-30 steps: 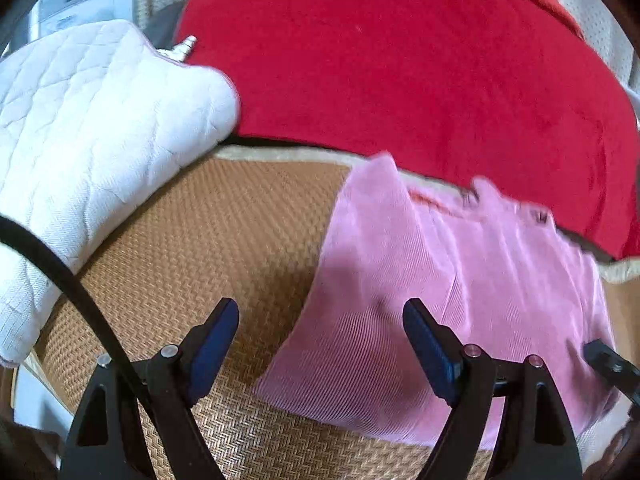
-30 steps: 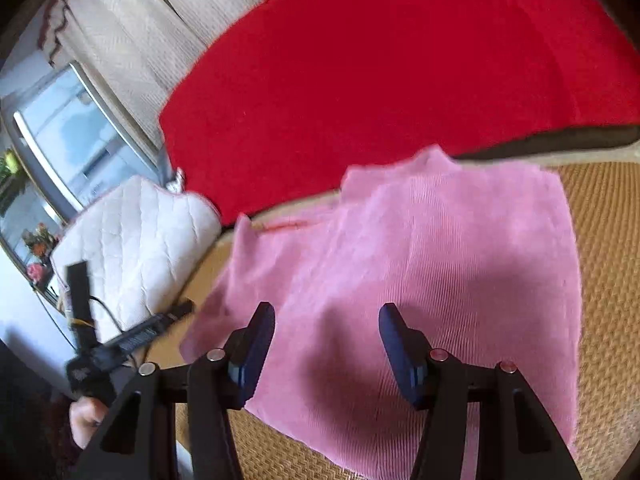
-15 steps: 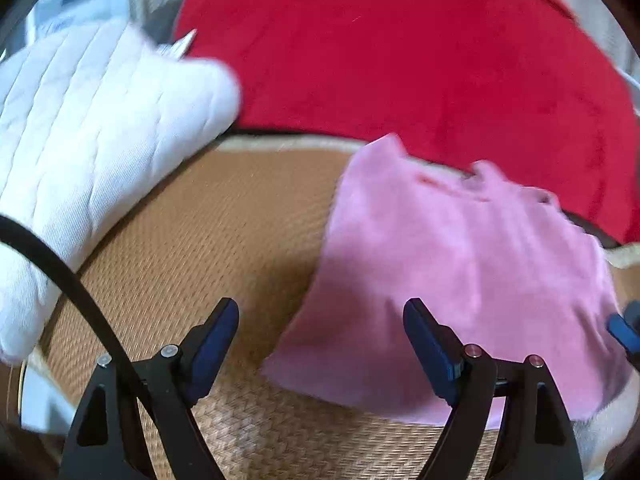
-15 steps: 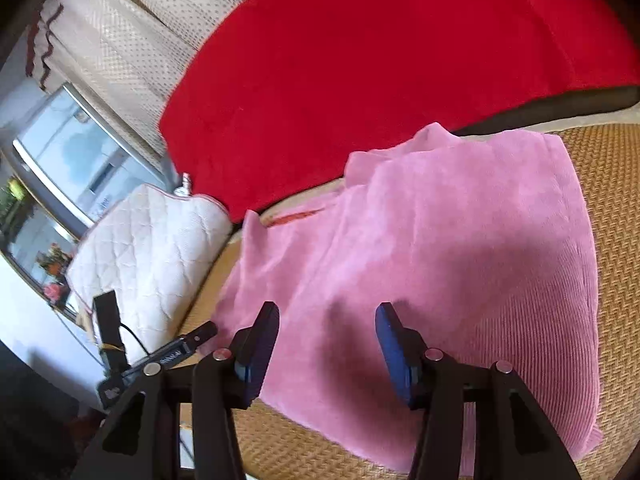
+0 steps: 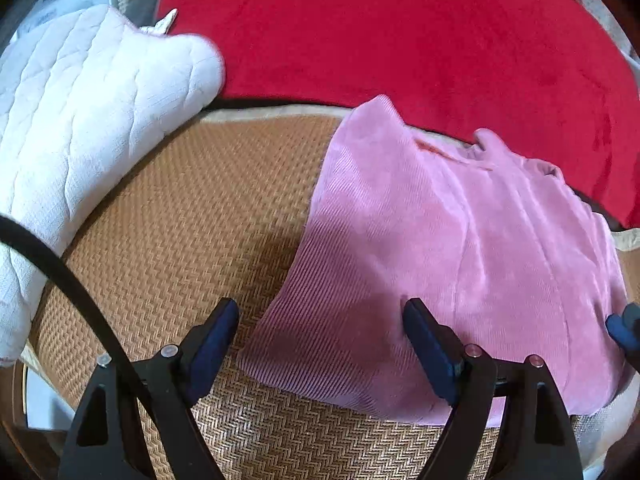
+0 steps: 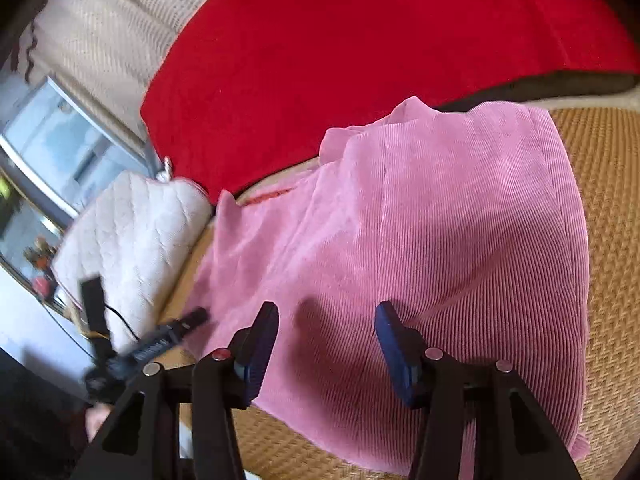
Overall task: Fold large clothes
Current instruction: 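Press and smooth the folded jacket flat with both open grippers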
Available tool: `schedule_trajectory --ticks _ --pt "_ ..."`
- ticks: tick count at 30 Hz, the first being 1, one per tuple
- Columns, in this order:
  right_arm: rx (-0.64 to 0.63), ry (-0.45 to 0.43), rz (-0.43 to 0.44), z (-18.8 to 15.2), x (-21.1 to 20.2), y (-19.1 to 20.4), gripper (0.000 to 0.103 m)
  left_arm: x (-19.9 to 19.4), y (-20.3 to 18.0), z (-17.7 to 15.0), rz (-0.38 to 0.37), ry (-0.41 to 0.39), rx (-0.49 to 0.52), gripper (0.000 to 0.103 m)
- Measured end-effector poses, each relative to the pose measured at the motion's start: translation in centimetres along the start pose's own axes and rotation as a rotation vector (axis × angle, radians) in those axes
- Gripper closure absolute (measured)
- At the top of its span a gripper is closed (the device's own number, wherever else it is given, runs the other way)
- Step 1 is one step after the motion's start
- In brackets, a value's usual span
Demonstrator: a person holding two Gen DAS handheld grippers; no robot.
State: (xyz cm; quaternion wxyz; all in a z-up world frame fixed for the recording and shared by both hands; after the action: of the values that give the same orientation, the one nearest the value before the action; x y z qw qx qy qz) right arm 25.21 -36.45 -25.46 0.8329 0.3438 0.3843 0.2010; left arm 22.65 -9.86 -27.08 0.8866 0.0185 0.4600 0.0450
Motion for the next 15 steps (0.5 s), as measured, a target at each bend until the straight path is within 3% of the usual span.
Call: schedule_trajectory --ticks 4,7,10,12,15 --pt "0.047 -0.055 0.085 0.3 -2.2 -0.4 0.044 -1.3 -0.6 0.5 -0.017 -0.096 0.049 0.018" --pt "0.055 -0.085 0.138 0.3 -3.6 -0.5 0.041 -0.5 -1.4 0.4 -0.028 -0.055 0.067 0.018" --pt "0.096 -0.054 0.102 -0.2 -3.2 -1.7 0.041 1.6 -2.7 -0.2 0.012 0.027 0.132 0.018" --pt "0.142 -0.006 0.110 -0.4 -2.3 -2.9 0.041 1.5 -3.3 -0.4 0.045 0.007 0.172 0.018" --pt "0.148 -0.017 0.134 -0.2 -2.8 -2.8 0.041 0.7 -3.5 -0.4 0.044 -0.005 0.176 0.018"
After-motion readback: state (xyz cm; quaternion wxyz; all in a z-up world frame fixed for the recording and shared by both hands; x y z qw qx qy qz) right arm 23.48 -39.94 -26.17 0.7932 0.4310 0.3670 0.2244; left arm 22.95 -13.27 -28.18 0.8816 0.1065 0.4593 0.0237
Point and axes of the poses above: each gripper's, at about its wrist camera, not at the fingertips, and x roughly the way its jaws point, y to its left, z to its top, the point moved 2 cm from there along x, roughly the way its jaws point, and after that the axes turned 8 degrees about z, right-handed, at the moved point
